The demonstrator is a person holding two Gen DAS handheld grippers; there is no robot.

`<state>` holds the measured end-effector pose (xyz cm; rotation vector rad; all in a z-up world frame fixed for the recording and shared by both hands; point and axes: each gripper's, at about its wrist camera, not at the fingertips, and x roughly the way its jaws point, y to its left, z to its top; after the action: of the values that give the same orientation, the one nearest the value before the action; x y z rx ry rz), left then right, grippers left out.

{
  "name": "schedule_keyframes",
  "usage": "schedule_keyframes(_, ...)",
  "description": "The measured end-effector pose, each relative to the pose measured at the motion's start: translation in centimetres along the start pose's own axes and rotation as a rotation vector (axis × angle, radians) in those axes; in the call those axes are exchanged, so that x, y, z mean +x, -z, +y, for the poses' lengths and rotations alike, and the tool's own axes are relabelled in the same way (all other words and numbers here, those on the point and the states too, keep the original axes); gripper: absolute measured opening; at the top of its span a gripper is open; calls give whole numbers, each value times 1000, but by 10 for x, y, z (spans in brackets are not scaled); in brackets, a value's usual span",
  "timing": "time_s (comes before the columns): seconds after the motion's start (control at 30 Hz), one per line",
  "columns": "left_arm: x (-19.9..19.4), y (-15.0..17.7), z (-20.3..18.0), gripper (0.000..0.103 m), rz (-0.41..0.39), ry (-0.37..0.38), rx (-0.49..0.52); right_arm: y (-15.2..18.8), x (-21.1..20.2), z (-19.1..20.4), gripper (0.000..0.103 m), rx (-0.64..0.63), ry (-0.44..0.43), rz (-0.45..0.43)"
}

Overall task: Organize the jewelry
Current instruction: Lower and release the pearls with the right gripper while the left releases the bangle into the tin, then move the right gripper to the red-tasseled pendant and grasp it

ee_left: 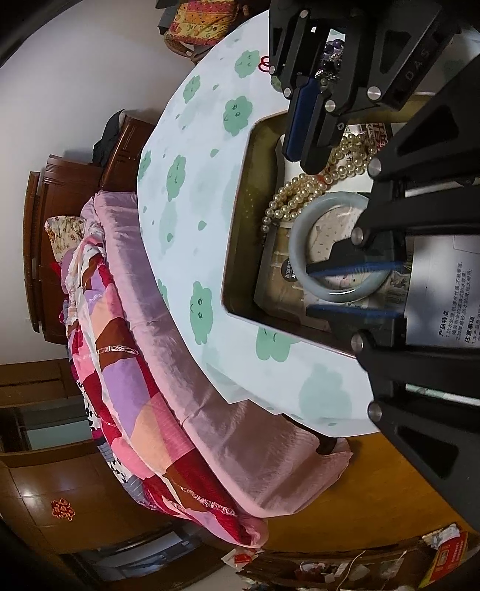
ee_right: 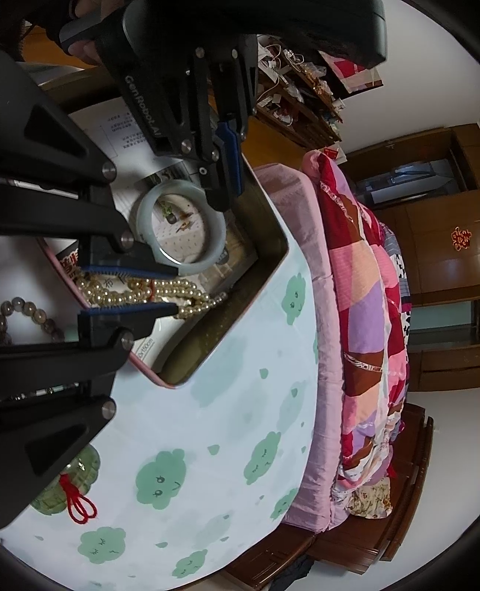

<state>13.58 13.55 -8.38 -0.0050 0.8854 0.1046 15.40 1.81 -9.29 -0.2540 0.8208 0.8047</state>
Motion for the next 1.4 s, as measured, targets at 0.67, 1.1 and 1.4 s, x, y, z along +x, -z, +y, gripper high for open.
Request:
schedule_keyframes(0.67,-47,3,-8,60,-145,42,-69,6,-46,-19,63,74,-9,-101)
schedule_keyframes(1.1,-77,27,-71,60,-176,104,4,72,-100,-93,71,289,106,-106)
schedule_keyframes(1.4,-78,58,-104,60,-140,130,27,113,-109,-72,71,290,70,-61)
